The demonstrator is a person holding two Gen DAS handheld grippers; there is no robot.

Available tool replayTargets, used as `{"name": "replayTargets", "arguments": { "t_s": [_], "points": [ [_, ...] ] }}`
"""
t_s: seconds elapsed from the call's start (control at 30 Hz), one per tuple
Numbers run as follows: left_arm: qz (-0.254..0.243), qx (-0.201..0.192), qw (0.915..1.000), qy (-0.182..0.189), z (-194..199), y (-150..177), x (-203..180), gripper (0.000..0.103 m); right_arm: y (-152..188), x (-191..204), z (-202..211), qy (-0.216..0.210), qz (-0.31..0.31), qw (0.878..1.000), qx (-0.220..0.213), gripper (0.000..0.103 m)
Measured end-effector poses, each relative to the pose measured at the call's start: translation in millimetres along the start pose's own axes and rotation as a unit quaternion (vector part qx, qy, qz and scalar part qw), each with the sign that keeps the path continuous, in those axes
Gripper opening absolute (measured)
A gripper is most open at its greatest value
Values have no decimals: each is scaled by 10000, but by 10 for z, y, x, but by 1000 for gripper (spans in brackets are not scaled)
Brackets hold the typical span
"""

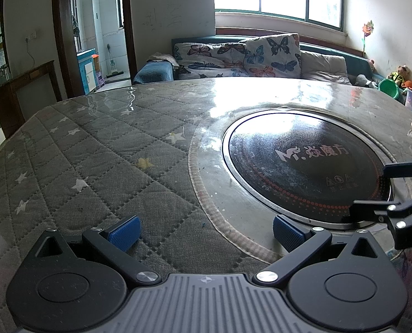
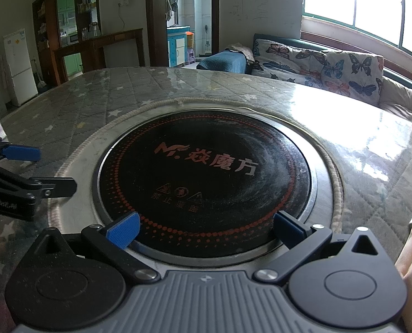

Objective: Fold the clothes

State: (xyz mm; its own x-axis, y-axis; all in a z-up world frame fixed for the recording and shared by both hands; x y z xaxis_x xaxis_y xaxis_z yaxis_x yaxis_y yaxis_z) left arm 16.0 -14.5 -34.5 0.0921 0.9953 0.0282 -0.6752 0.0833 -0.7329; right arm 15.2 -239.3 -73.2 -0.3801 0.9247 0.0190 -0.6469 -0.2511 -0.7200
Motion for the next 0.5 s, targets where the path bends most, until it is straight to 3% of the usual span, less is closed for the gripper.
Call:
{"name": "replayTargets", "arguments": {
  "t_s": [0.17,0.5],
  "points": [
    [122,283,9995,-67,34,-31,-100,103,71,4,95,87,-116,9999,29,103],
    [87,364,9989,291,264,-138,-433,103,257,-202,535,372,-558,9977,-94,103]
  ]
}}
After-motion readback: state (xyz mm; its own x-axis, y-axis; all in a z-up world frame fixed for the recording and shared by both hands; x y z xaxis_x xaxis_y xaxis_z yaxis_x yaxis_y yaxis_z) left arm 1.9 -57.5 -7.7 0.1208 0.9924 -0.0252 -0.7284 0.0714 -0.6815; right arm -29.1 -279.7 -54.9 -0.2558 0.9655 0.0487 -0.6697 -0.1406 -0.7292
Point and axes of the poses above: each gripper's, at about its wrist camera, not at the fingertips, and z roughly against the way its jaws point, x to its left, y to its underside, the point moved 5 cm from there along -z, roughly the way its jaws point, and after that the axes turned 2 degrees about x, right-handed, at the moved point
